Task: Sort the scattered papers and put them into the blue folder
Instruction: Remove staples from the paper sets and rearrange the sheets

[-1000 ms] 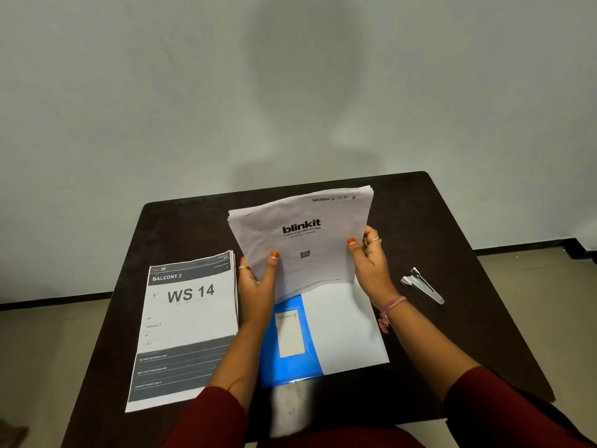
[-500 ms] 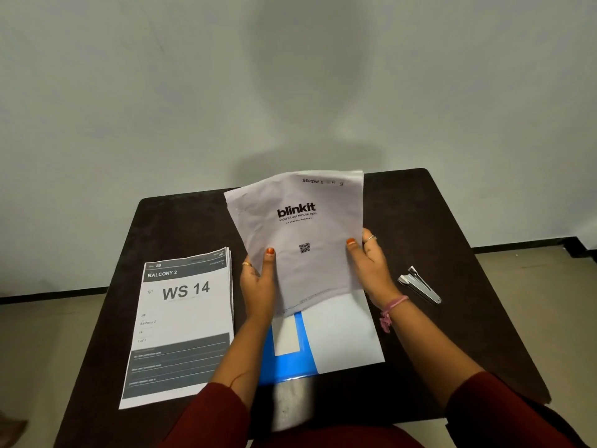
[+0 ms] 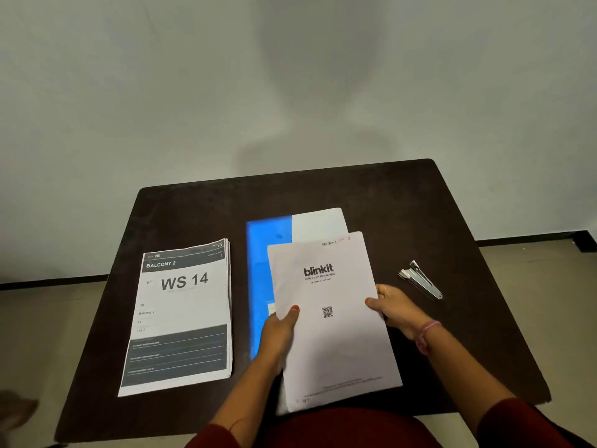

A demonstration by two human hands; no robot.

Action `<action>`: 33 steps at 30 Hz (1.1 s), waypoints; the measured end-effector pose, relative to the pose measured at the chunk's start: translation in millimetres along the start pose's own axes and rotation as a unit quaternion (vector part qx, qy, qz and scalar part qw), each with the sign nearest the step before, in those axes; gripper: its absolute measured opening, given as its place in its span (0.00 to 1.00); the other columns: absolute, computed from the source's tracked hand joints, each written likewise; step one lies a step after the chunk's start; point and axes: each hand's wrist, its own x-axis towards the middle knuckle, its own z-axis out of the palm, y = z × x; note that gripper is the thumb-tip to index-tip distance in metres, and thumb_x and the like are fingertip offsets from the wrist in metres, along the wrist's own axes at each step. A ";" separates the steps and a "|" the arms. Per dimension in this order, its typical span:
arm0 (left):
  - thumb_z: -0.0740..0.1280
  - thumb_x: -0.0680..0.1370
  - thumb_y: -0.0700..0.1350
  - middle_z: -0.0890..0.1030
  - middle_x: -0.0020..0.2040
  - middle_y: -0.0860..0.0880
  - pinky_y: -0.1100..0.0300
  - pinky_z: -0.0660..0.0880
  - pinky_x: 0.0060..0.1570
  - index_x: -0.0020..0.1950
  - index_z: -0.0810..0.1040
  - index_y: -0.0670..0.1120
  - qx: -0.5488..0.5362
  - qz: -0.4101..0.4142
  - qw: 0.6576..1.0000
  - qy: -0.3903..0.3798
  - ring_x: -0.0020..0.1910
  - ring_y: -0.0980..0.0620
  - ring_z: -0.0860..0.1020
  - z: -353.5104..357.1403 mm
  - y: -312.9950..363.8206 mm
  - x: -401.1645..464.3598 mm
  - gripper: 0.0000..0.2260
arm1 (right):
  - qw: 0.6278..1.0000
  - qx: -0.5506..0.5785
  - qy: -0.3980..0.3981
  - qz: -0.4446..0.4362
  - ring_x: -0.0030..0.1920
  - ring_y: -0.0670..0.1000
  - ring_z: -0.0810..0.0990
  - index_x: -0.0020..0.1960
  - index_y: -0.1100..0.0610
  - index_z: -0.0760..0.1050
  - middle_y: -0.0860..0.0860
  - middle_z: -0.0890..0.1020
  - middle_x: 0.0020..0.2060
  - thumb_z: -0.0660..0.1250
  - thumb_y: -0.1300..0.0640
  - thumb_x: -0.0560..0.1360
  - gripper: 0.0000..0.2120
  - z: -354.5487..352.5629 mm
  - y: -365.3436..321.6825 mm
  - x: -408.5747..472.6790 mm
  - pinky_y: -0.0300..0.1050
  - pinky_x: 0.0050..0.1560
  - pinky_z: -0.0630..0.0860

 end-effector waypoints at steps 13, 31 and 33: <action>0.68 0.76 0.46 0.83 0.47 0.40 0.59 0.77 0.34 0.55 0.75 0.37 -0.052 -0.058 0.997 -0.024 0.39 0.44 0.81 0.2 32.3 27.2 0.14 | 0.989 -0.057 -0.124 0.062 0.52 0.52 0.83 0.57 0.59 0.75 0.53 0.84 0.52 0.63 0.69 0.76 0.12 -23.3 9.2 2.9 0.43 0.46 0.80; 0.58 0.82 0.39 0.78 0.54 0.42 0.61 0.68 0.51 0.59 0.70 0.38 0.028 0.047 0.987 0.152 0.53 0.43 0.76 38.6 18.9 25.5 0.08 | 0.880 -0.394 0.029 -0.264 0.62 0.53 0.75 0.66 0.57 0.72 0.54 0.75 0.63 0.62 0.59 0.78 0.17 5.1 -96.4 65.1 0.39 0.61 0.67; 0.58 0.82 0.38 0.77 0.54 0.44 0.62 0.69 0.50 0.57 0.69 0.41 0.002 0.059 0.986 0.156 0.52 0.44 0.77 42.2 19.1 21.9 0.05 | 0.871 -0.397 -0.033 -0.289 0.63 0.52 0.74 0.65 0.57 0.74 0.53 0.77 0.63 0.60 0.59 0.79 0.15 25.9 -102.3 70.1 0.36 0.61 0.64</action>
